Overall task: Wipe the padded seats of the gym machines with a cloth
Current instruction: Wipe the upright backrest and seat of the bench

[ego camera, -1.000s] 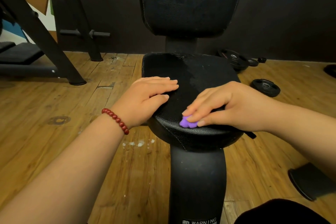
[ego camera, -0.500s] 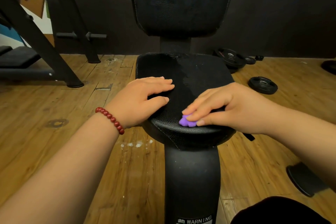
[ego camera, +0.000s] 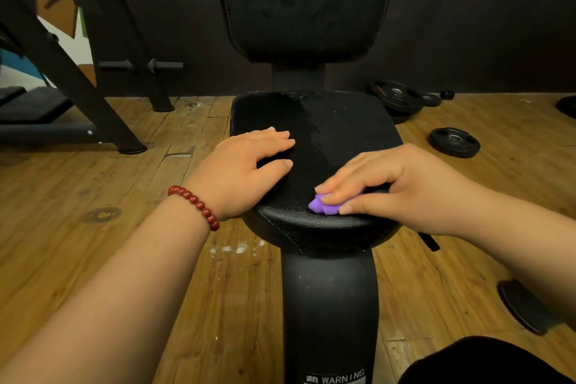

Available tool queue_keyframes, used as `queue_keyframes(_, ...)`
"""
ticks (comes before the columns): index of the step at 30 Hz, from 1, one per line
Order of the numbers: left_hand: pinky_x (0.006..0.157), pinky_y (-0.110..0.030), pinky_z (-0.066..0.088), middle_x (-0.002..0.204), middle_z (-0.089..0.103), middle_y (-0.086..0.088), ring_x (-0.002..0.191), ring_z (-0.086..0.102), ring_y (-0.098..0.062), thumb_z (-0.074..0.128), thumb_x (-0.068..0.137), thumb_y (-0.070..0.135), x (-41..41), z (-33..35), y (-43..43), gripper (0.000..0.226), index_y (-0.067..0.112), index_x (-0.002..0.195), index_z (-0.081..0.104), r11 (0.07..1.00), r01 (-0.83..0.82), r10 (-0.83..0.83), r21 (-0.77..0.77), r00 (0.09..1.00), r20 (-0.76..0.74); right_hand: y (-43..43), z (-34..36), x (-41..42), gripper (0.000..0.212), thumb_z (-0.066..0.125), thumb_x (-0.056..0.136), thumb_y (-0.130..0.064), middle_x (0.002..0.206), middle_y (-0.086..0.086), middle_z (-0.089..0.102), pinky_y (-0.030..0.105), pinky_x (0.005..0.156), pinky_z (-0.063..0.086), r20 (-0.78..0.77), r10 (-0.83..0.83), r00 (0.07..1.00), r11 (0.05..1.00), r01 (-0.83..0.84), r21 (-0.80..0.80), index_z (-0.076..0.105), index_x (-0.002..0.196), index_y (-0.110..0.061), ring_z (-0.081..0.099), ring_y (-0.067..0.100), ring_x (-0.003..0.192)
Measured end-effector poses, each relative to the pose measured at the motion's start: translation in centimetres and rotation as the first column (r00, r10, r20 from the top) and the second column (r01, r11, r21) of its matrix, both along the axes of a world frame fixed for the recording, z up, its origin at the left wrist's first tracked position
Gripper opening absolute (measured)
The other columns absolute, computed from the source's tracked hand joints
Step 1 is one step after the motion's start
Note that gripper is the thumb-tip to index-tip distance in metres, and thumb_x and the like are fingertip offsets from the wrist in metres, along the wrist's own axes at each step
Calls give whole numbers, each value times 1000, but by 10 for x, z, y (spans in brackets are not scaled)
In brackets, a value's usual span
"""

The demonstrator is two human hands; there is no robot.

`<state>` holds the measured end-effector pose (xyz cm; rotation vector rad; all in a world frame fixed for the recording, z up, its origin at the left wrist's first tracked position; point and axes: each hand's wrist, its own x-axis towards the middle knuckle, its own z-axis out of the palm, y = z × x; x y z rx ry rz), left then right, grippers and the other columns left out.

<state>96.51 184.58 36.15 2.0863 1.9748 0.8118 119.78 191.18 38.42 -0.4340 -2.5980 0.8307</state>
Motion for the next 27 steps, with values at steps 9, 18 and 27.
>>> queue_keyframes(9, 119, -27, 3, 153, 32, 16, 143, 18, 0, 46, 100, 30, 0, 3, 5, 44, 30, 143, 42, 998, -54, 55, -40, 998, 18, 36, 2, -23, 22, 77, 79, -20, 99, -27, 68, 5, 88, 42, -14, -225, 974, 973, 226, 56, 73, 92, -37, 60, -13, 98)
queue_keyframes(18, 115, -25, -3, 155, 27, 18, 145, 12, 0, 46, 98, 36, -1, 4, 10, 48, 34, 145, 36, 995, -40, 37, -91, 999, -40, 43, 7, -27, 23, 77, 78, -16, 99, -25, 69, 6, 89, 43, 25, -132, 991, 991, 132, 18, 74, 95, -32, 61, -11, 99)
queue_keyframes(27, 118, -25, 10, 152, 32, 19, 142, 18, 3, 52, 96, 33, -4, 7, 14, 48, 32, 143, 41, 995, -53, 54, -88, 999, 9, 40, 9, -24, 25, 75, 81, -16, 104, -23, 69, 7, 91, 42, 86, -37, 996, 999, 37, 7, 73, 98, -35, 60, -11, 103)
